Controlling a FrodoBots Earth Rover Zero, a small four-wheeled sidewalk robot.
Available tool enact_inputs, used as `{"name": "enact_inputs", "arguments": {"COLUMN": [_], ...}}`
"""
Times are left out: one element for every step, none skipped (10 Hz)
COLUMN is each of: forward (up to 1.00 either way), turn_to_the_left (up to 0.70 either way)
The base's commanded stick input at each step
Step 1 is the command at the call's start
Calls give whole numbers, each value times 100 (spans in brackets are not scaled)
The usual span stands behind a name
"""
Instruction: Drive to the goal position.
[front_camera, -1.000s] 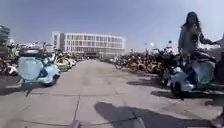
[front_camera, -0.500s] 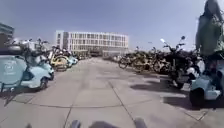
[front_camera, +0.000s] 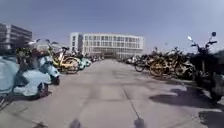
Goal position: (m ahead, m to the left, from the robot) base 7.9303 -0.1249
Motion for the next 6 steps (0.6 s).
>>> {"name": "enact_inputs", "arguments": {"forward": [100,100,100,100,100,100], "turn_to_the_left": [0,4,10,3,0,0]}}
